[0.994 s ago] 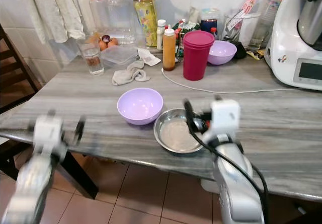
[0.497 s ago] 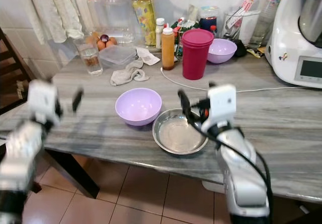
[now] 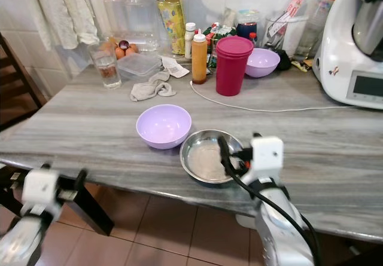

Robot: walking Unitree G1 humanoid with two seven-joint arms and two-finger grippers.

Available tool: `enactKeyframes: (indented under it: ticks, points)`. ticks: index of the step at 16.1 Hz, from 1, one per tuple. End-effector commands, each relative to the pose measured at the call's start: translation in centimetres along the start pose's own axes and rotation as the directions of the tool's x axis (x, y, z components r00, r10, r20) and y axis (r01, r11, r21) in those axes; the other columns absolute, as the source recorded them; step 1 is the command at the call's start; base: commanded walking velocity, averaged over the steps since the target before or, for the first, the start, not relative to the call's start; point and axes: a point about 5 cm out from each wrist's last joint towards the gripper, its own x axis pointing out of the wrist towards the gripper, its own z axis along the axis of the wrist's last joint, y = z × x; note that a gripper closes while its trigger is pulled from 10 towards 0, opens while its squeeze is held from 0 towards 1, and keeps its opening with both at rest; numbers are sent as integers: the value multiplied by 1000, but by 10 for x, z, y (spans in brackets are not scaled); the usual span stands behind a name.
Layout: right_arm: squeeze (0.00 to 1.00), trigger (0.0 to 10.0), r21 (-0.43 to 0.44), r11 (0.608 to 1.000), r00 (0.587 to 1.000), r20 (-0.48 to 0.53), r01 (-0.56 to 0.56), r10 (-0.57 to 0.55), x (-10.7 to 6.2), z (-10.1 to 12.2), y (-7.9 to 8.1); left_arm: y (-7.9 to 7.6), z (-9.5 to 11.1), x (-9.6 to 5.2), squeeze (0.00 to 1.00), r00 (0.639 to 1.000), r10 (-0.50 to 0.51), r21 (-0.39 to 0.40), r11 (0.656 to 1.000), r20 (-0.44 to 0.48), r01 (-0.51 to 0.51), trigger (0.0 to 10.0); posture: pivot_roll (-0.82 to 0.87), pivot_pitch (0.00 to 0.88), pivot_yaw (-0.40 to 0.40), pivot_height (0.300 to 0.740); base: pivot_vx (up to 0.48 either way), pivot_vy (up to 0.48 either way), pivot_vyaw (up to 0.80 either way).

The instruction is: Setting the table

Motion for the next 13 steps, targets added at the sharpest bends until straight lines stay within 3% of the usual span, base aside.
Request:
enactKeyframes:
  ticks: [1, 2, 7, 10, 13]
  points:
    - [0, 10000, 1, 1000, 999, 30, -12, 12, 0, 6, 1, 7, 9, -1, 0, 999, 23, 23, 999, 34, -23, 10000, -161, 4, 30, 740, 0, 0, 0]
    - [0, 10000, -8, 999, 999, 27, -36, 36, -1, 5, 4, 10, 12, -5, 0, 998, 39, 29, 999, 41, -40, 10000, -157, 5, 32, 740, 0, 0, 0]
    - [0, 10000, -12, 1000, 999, 32, -2, 3, -4, 2, 1, -3, 20, 4, 0, 997, 18, 23, 1000, 80, -20, 10000, -208, 3, 47, 740, 0, 0, 0]
    - [0, 10000, -11, 998, 998, 14, 64, -64, -16, -2, -1, -8, 24, 18, 0, 994, -55, 50, 997, 91, 51, 10000, -250, 18, 45, 740, 0, 0, 0]
    - [0, 10000, -15, 1000, 1000, 7, 17, -17, -6, -9, 8, -14, 32, 24, 0, 992, -43, 30, 999, 118, 40, 10000, -208, 1, 30, 740, 0, 0, 0]
